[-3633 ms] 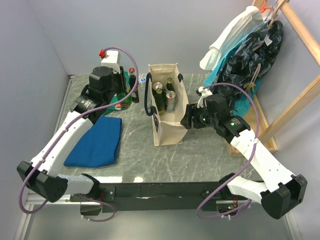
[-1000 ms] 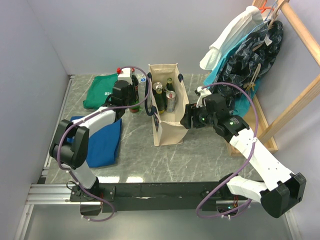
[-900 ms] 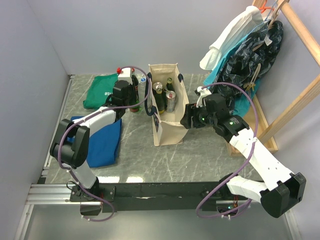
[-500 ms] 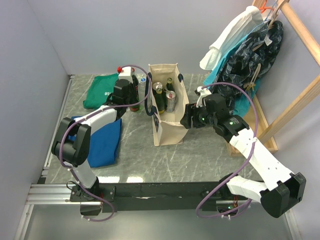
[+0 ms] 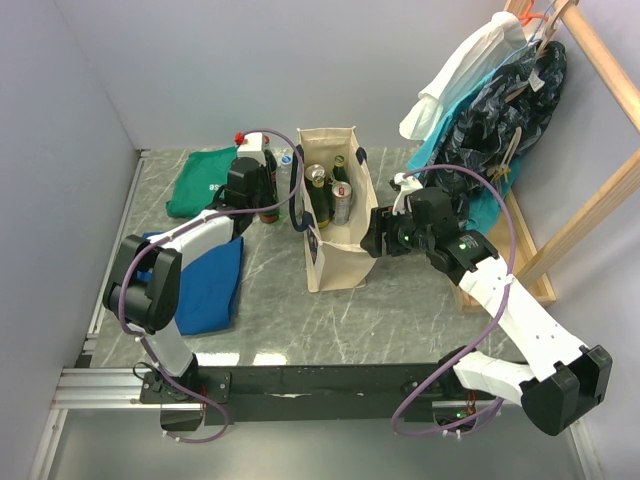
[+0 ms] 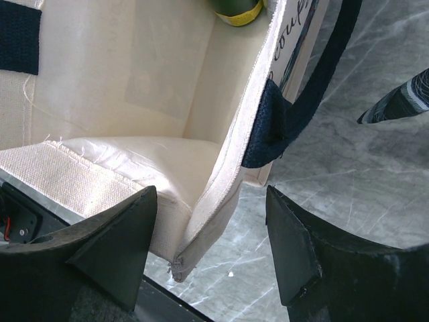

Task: Take the beverage out of the canvas bag
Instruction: Place the drink at the center of the board.

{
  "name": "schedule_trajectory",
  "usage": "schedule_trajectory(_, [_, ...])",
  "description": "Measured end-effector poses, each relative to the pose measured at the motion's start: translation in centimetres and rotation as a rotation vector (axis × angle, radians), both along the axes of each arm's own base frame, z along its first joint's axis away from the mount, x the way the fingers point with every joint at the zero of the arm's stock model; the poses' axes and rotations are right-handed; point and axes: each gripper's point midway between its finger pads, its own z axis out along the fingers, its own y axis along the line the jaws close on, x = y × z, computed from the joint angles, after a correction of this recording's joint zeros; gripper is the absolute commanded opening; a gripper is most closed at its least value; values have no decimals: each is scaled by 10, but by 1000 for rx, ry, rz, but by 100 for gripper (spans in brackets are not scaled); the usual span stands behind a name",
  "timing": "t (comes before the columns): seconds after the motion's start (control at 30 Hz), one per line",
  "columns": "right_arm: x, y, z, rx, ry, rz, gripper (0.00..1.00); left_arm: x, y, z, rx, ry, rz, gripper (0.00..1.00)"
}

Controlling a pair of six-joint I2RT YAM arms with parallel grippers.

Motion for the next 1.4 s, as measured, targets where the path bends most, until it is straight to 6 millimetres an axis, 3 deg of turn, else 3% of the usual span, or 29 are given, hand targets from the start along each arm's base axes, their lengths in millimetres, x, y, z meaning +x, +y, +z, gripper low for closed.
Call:
schedule_trajectory(0.47, [0, 0, 0, 0, -1, -1, 72, -2, 1, -1, 17, 43, 0, 39])
schedule_trajectory(0.63, [0, 0, 0, 1, 0, 0, 72, -2, 1, 0, 19, 43, 1, 47])
schedule_trajectory(0.97, [0, 0, 0, 1, 0, 0, 72, -1, 4, 30, 0, -15, 17, 60])
schedule_trajectory(1.27, [0, 0, 0, 1, -1, -1, 72, -7, 6, 43, 0, -10, 17, 74])
schedule_trajectory(1.3, [0, 0, 0, 1, -1, -1, 72, -7, 6, 46, 0, -8, 15, 82])
schedule_trajectory(1.4, [0, 0, 1, 2, -1, -1, 72, -11, 5, 61, -7, -14, 0, 83])
